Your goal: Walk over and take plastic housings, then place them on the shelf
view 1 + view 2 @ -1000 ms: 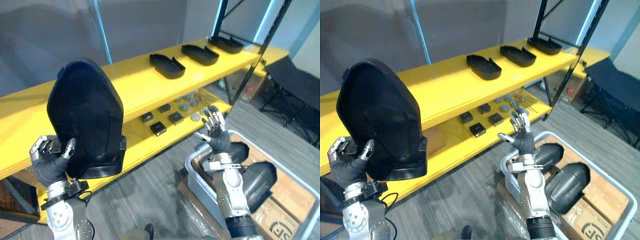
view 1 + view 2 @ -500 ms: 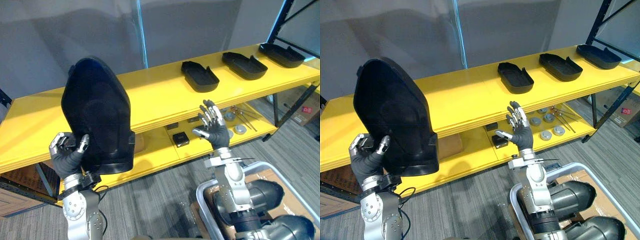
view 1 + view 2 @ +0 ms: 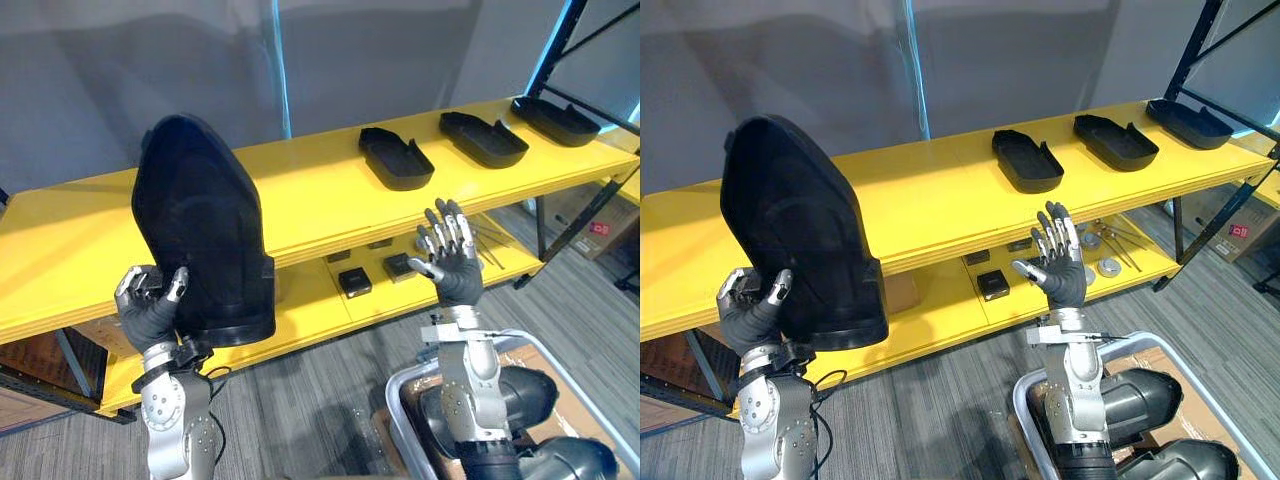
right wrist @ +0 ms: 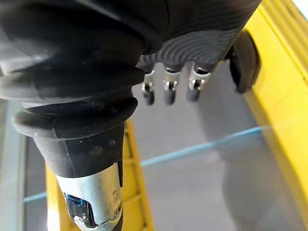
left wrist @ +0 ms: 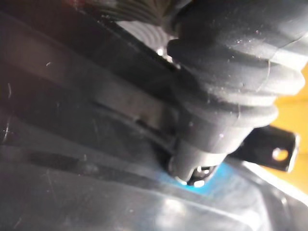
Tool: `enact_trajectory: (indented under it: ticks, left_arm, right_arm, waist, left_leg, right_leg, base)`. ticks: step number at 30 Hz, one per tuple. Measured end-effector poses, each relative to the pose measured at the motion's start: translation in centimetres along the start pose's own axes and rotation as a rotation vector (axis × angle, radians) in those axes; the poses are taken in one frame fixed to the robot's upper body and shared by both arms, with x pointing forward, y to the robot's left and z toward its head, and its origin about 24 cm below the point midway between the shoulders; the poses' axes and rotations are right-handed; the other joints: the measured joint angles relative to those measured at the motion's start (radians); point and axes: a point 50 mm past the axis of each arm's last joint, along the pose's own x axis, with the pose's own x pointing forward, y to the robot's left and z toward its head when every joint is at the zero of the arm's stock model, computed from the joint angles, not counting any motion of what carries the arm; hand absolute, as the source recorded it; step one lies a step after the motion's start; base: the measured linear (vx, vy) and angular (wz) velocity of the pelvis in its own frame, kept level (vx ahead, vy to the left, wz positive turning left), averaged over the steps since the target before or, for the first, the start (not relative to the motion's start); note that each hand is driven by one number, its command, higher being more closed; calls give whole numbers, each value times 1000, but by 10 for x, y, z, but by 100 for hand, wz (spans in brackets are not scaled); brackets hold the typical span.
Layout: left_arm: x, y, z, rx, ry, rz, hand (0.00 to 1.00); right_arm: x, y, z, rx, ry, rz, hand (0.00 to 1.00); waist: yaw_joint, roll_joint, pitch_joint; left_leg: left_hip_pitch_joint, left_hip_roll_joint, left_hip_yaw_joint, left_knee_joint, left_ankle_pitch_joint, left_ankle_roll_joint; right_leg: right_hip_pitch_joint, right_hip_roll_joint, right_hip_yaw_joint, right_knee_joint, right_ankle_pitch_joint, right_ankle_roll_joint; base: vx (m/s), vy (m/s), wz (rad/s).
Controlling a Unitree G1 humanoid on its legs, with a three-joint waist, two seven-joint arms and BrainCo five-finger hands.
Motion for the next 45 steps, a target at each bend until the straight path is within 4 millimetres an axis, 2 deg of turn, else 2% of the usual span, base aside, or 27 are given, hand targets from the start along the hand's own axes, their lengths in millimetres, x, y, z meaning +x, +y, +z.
enact_trajectory:
  ticks: [6,9,14,16,17,18,19,20,21,22,23,24,25,28,31,32,34,35,36,37,38,40,41,43,44,45]
  left_arm:
    - [-9,13,8,2,0,11,100]
    - [-8,17,12,15,-22,12,100]
    - [-5,18,18,18,-51,-7,100]
    - [-3,7,16,-7,-49,-63,100]
    - [-1,1,14,-21,-48,-88,100]
    - [0,-1,14,-23,-50,-94,100]
    - [2,1,16,-14,-57,-97,100]
    - [3,2,15,-3,-54,-97,100]
    - [4,3,15,6,-52,-99,100]
    - [5,5,14,22,-46,-105,100]
    - [6,6,14,32,-43,-109,100]
    - [7,7,15,38,-44,-113,100]
    - [6,7,13,31,-39,-105,100]
    - [1,5,8,7,-15,-92,100]
    - [1,4,10,6,-26,-108,100]
    - [1,4,11,7,-27,-109,100]
    - [3,2,10,12,-26,-125,100]
    - [4,2,10,10,-25,-124,100]
    - [3,2,9,10,-23,-123,100]
    - [3,3,6,14,-11,-122,100]
    - [3,4,5,16,-7,-120,100]
    - [4,2,5,12,-13,-133,100]
    - [4,1,4,8,-12,-140,100]
    - [2,0,1,1,3,-138,100]
    - [4,-2,-5,2,25,-141,100]
    - [5,-2,-6,7,29,-142,100]
  right_arm:
    - [-3,7,-5,-4,23,21,0]
    - [-4,0,-7,-24,39,-15,0]
    - [-5,-5,-10,-19,53,-57,0]
    - [-8,-14,-14,-40,74,-105,0]
    - [-10,-19,-16,-58,89,-125,0]
    - [-11,-21,-17,-70,94,-131,0]
    - [-13,-22,-18,-75,100,-144,0]
    - [-17,-20,-21,-69,111,-147,0]
    - [-19,-20,-22,-67,117,-147,0]
    - [-22,-20,-21,-65,119,-146,0]
    - [-22,-20,-17,-67,100,-131,0]
    - [-22,-20,-14,-69,89,-124,0]
    - [-21,-22,-9,-83,73,-113,0]
    - [-23,-33,-6,-118,76,-120,0]
    - [-23,-37,-5,-155,81,-124,0]
    - [-23,-37,-4,-172,75,-124,0]
    - [-22,-37,-2,-175,48,-127,0]
    - [-18,-37,1,-190,29,-112,0]
    - [-16,-37,4,-204,15,-105,0]
    - [-15,-37,7,-226,-8,-101,0]
    - [-12,-37,12,-236,-35,-94,0]
    - [-11,-37,16,-247,-52,-82,0]
    - [-12,-38,16,-252,-47,-79,0]
    - [-13,-40,16,-266,-33,-61,0]
    - [-15,-41,12,-262,-8,-67,0]
    - [-15,-39,10,-251,-4,-65,0]
  waist:
    - [8,-12,-12]
    - [6,-12,-15]
    - [0,-21,-20]
    - [-13,-20,-16]
    - [-20,-17,6]
    - [-21,-17,24]
    - [-24,-29,49]
    - [-30,-36,57]
    - [-32,-41,56]
    - [-37,-51,52]
    - [-48,-57,55]
    - [-53,-62,56]
    - [-54,-61,69]
    - [-50,-15,89]
    - [-48,3,89]
    - [-43,5,92]
    - [-41,-17,115]
    - [-33,-5,128]
    - [-28,4,134]
    - [-16,12,129]
    - [-16,15,120]
    - [-25,17,119]
    - [-31,20,117]
    - [-39,50,100]
    - [-44,36,90]
    - [-43,15,94]
  left_leg:
    - [-8,-6,-28,-18,17,-3]
    - [-15,-4,36,-29,39,-2]
    - [5,-35,58,-38,43,4]
    - [7,-51,58,-33,42,27]
    - [33,-57,67,-33,38,39]
    - [54,-59,77,-32,34,47]
    - [80,-69,92,-31,16,69]
    - [88,-68,103,-12,-6,87]
    - [86,-63,105,0,-15,90]
    - [69,-50,105,14,-25,92]
    - [42,-40,100,23,-26,90]
    - [32,-40,99,25,-26,89]
    - [18,-43,95,39,-29,77]
    - [21,-18,110,35,-21,58]
    - [18,3,123,46,-44,42]
    - [10,12,135,95,-61,28]
    - [-97,23,148,385,-77,18]
    - [-182,57,147,616,-71,4]
    - [-205,71,146,685,-83,4]
    - [-209,77,148,650,-103,26]
    - [-205,72,144,534,-105,37]
    - [-206,74,115,352,-84,31]
    - [-199,78,89,253,-30,27]
    - [-180,100,60,180,72,21]
    - [-137,80,79,158,67,-41]
    - [-114,63,98,134,64,-33]
  right_leg:
    - [29,-7,-58,-18,0,0]
    - [28,-28,-83,-14,2,4]
    - [17,-65,-63,19,-5,27]
    - [-68,-111,-48,207,-69,39]
    - [-127,-140,-28,369,-93,27]
    - [-155,-157,-28,452,-97,17]
    - [-202,-183,-32,584,-99,-23]
    - [-226,-180,2,627,-101,-25]
    - [-224,-159,29,615,-109,-21]
    - [-216,-111,54,550,-129,-7]
    - [-203,-65,54,433,-128,-8]
    - [-187,-45,49,363,-125,-12]
    - [-159,-25,47,258,-88,-39]
    - [-106,14,37,141,-22,-41]
    - [-66,44,35,53,-4,-52]
    - [-54,50,46,47,-21,-60]
    - [-25,37,59,53,-45,-67]
    - [13,42,79,55,-54,-77]
    - [35,44,89,60,-56,-75]
    - [47,33,117,67,-56,-71]
    - [46,8,142,73,-62,-57]
    - [46,-27,173,75,-67,-40]
    - [37,-42,192,85,-78,-16]
    - [26,-40,216,105,-103,25]
    - [33,-69,231,121,-119,49]
    - [32,-89,223,130,-119,49]
  base:
    - [-19,-1,27]
    - [-7,48,24]
    - [13,76,-9]
    - [-24,125,0]
    - [-33,139,-14]
    - [-53,141,-40]
    - [-93,136,-48]
    - [-85,103,-45]
    - [-70,63,-24]
    - [-18,-10,-6]
    - [-19,-29,3]
    - [27,-94,12]
    - [80,-79,9]
    - [110,-43,-4]
    - [144,-51,-9]
    - [146,-20,-12]
    - [87,-8,-17]
    - [84,3,-41]
    - [169,49,-70]
    - [186,111,-81]
    - [227,164,-75]
    - [198,189,-55]
    - [196,272,-51]
    - [231,378,-42]
    - [233,359,-43]
    - [249,353,-53]
